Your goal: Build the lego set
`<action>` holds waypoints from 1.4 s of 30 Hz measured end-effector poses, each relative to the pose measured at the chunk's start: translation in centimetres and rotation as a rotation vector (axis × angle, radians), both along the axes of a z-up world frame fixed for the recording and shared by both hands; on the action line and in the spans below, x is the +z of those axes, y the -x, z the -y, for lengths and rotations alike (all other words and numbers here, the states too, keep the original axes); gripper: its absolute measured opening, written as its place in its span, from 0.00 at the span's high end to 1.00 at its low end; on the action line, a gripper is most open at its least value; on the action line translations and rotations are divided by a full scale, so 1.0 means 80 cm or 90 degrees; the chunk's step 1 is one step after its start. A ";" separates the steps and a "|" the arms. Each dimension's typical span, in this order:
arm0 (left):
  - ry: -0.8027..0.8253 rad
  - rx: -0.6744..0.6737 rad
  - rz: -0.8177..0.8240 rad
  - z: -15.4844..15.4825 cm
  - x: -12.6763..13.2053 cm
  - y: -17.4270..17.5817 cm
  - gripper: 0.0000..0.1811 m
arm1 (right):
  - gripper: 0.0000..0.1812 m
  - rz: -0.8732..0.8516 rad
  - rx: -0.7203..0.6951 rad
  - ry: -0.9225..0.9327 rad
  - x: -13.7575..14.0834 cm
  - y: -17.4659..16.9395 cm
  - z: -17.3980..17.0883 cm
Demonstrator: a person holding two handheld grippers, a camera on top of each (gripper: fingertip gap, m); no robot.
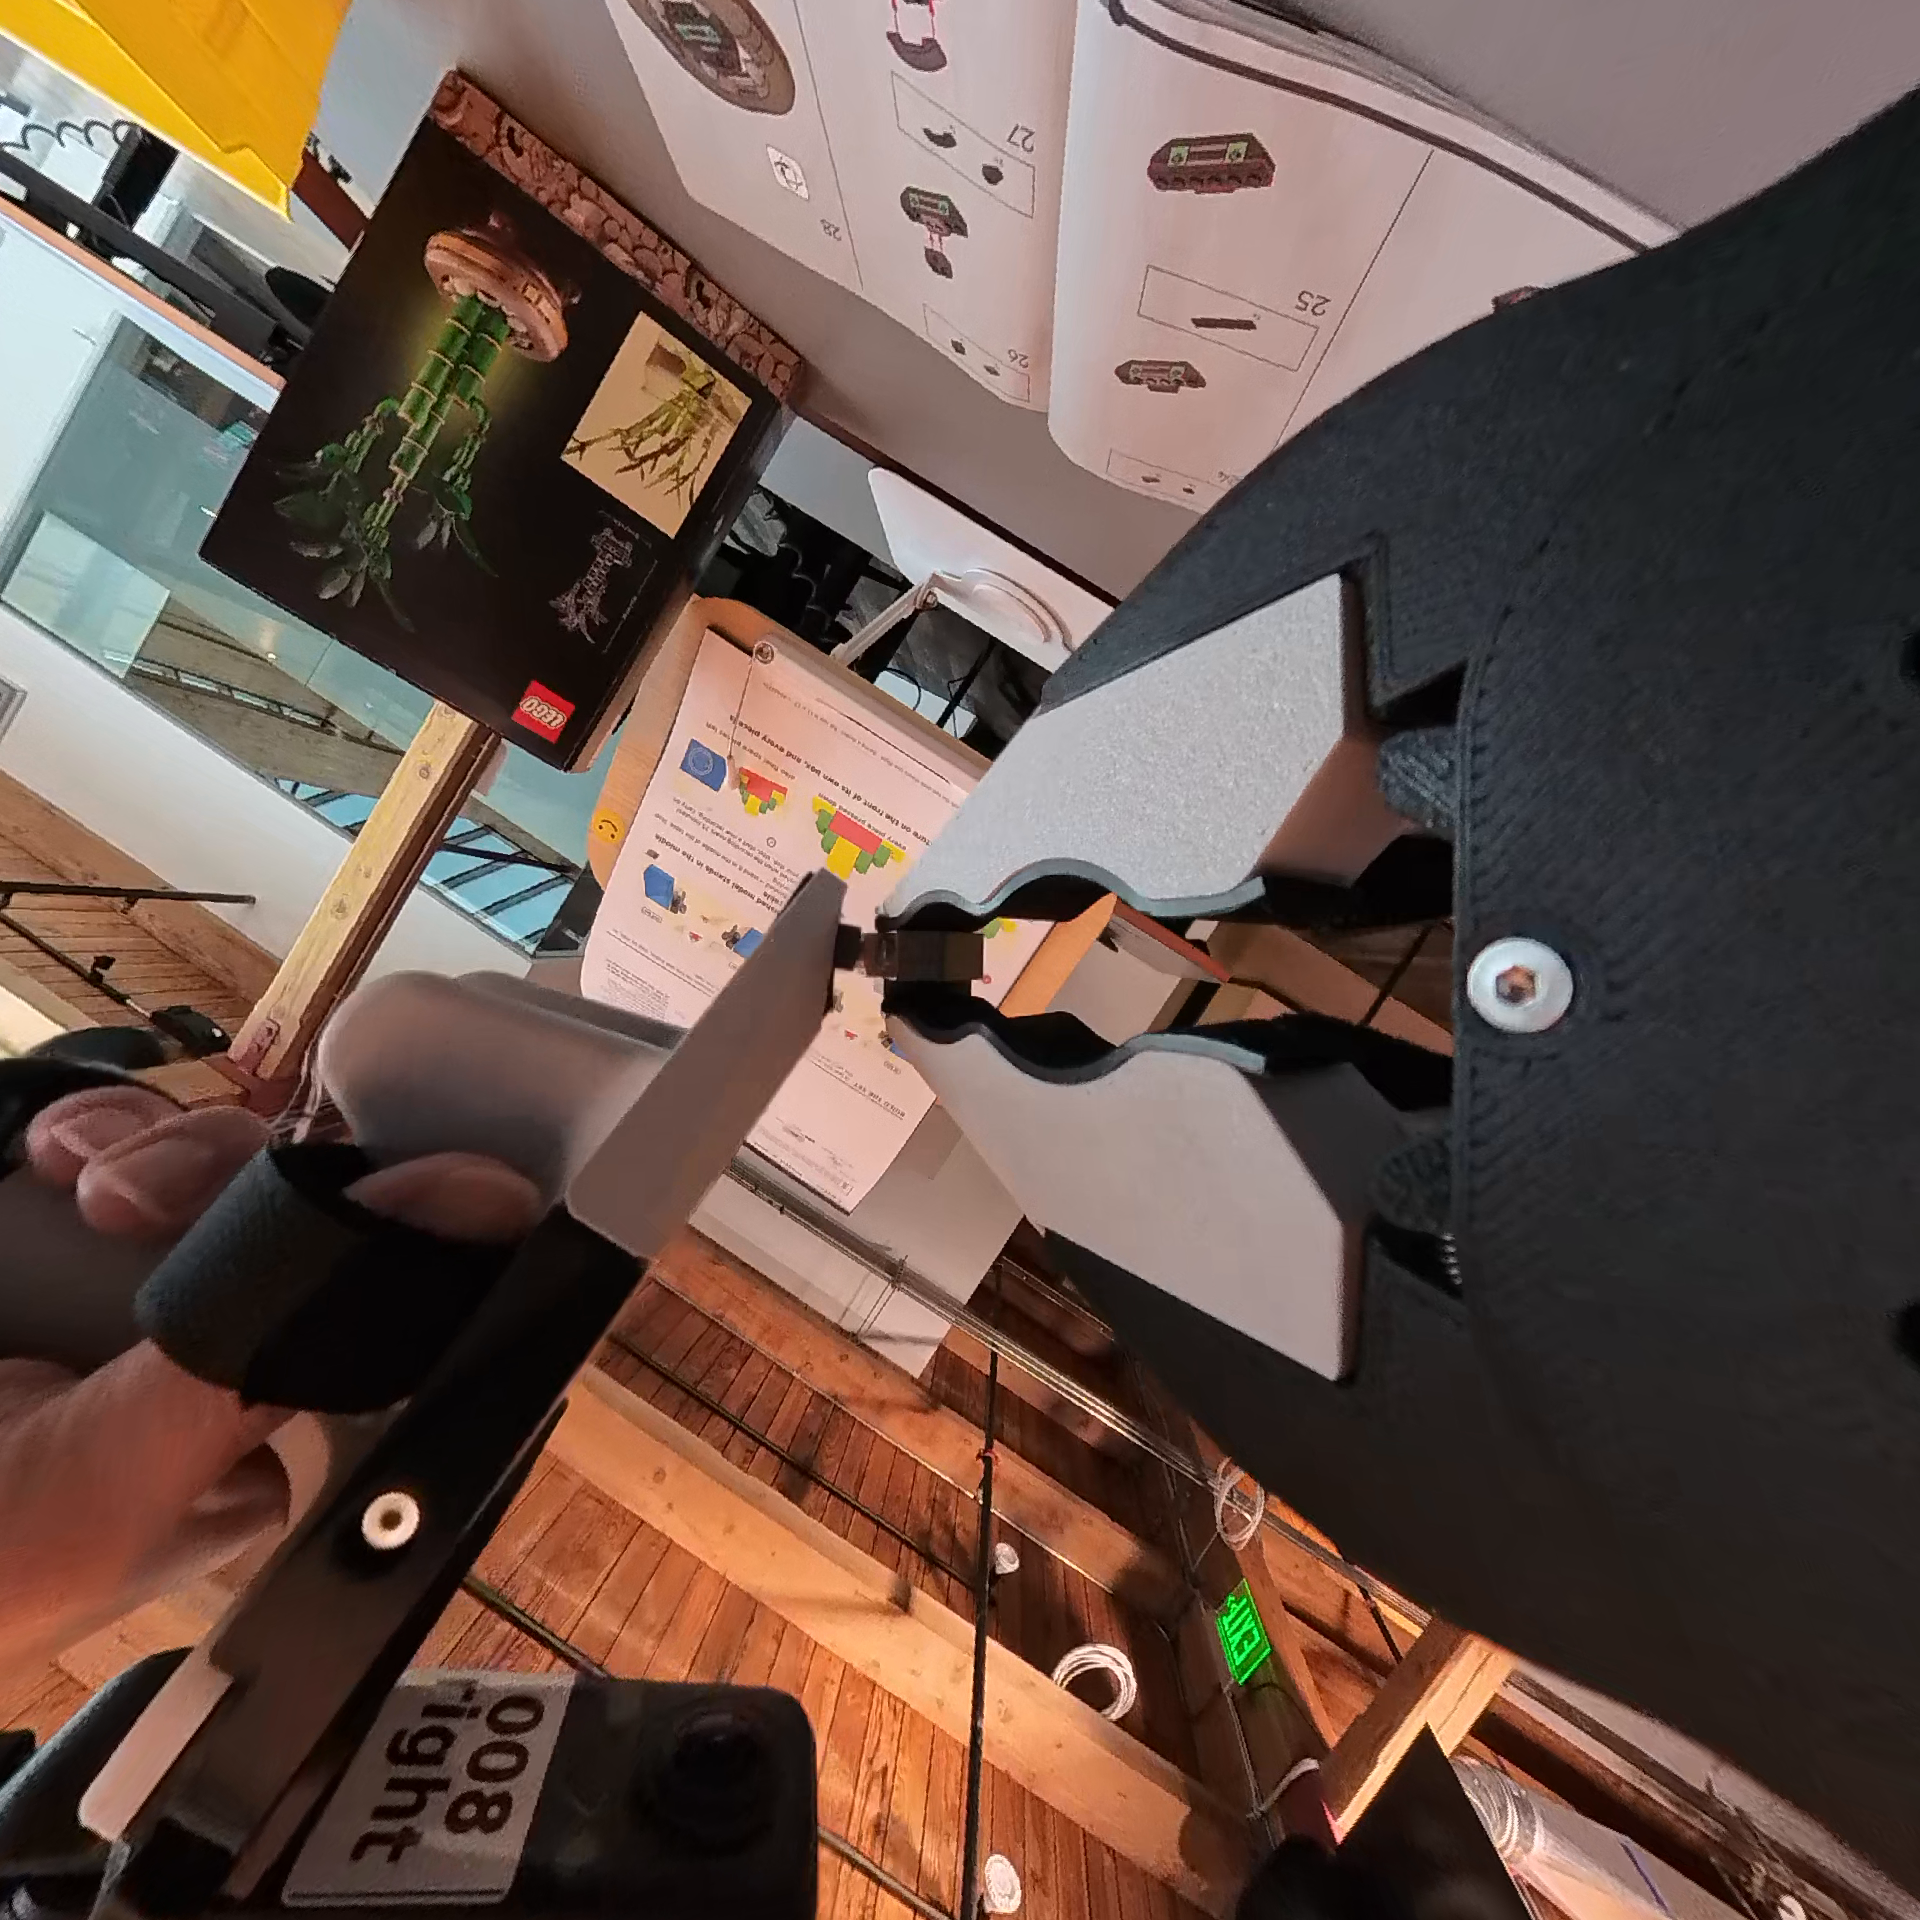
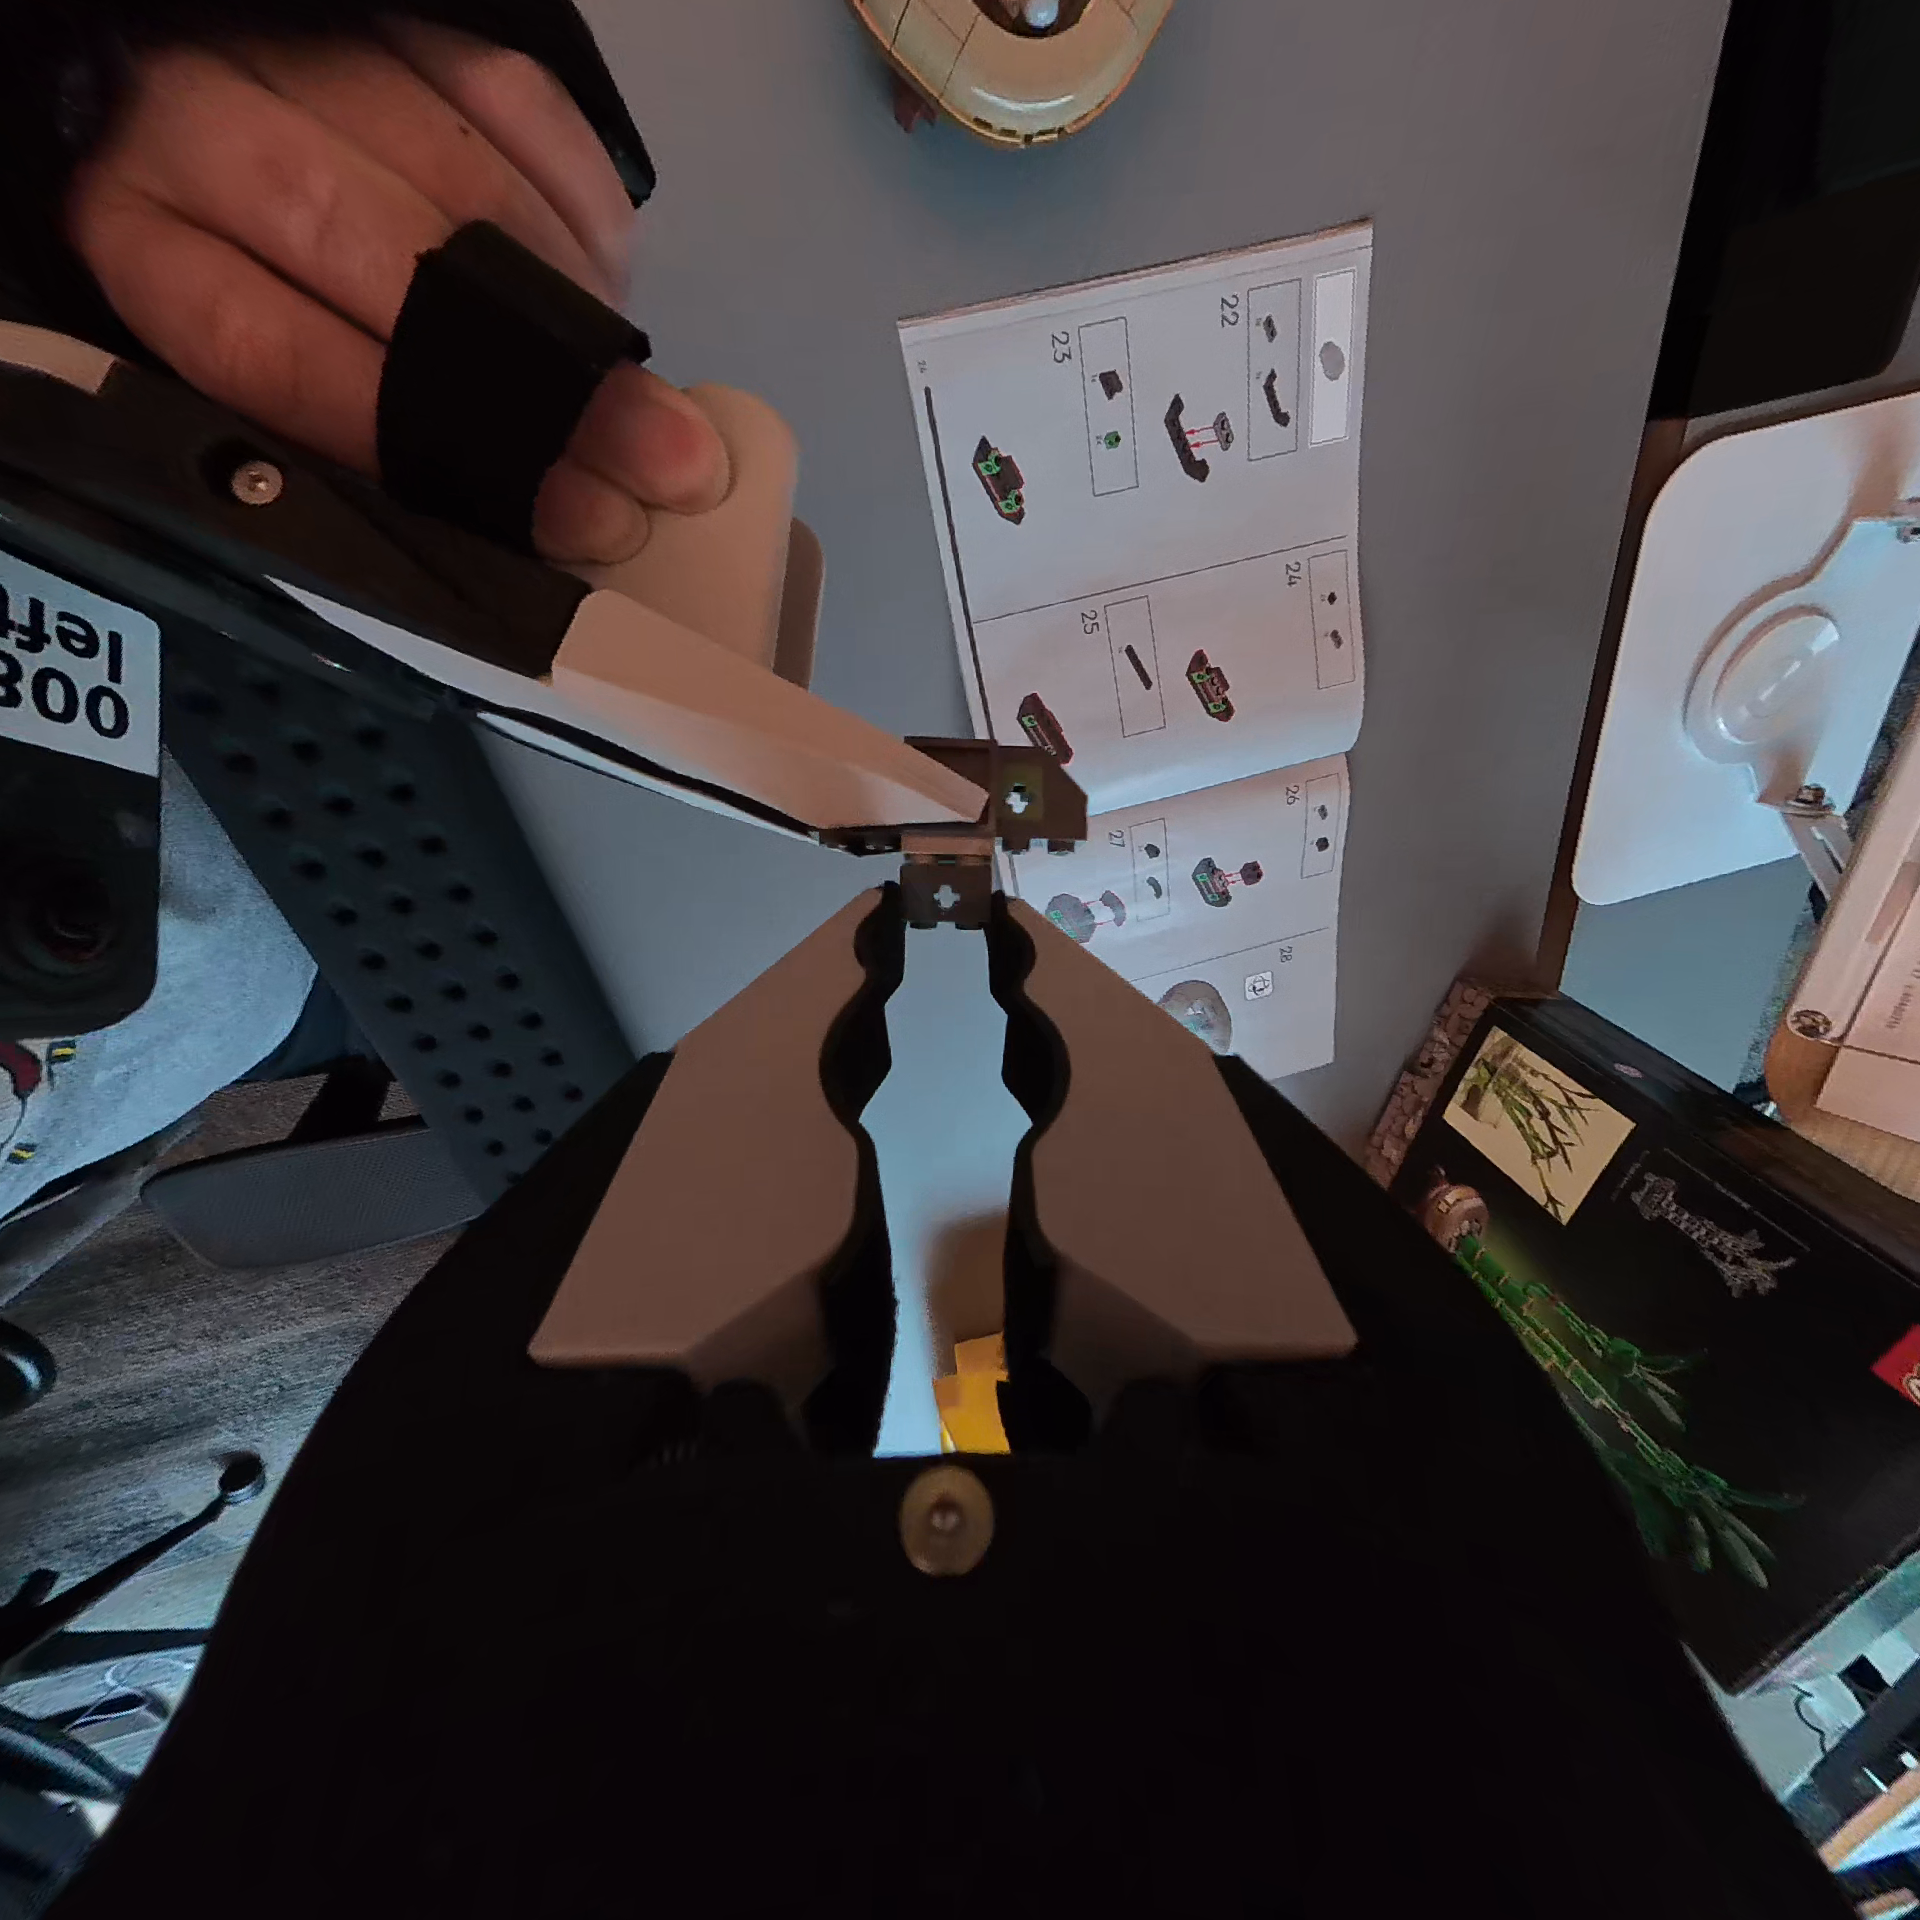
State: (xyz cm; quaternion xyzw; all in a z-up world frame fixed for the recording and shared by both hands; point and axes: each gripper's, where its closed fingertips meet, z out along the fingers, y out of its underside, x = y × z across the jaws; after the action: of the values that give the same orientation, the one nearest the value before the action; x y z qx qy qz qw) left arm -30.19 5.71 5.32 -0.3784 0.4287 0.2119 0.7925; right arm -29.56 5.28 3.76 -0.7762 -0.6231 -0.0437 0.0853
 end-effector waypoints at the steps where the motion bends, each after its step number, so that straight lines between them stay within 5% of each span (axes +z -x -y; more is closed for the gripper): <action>1: 0.002 0.000 -0.002 0.000 -0.001 -0.001 0.95 | 0.92 0.002 -0.001 0.001 -0.002 -0.001 0.000; 27: 0.006 -0.032 -0.048 0.004 -0.012 -0.018 0.95 | 0.93 0.129 0.002 0.035 -0.011 -0.017 0.006; 42: 0.007 -0.051 -0.035 0.007 -0.011 -0.018 0.96 | 0.93 0.108 0.020 0.075 -0.012 -0.016 0.010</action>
State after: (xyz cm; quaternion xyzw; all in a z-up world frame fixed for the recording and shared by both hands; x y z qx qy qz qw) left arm -28.73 5.15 4.44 -0.3591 0.4663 0.1880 0.7863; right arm -28.30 4.48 2.83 -0.7636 -0.6416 -0.0716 -0.0127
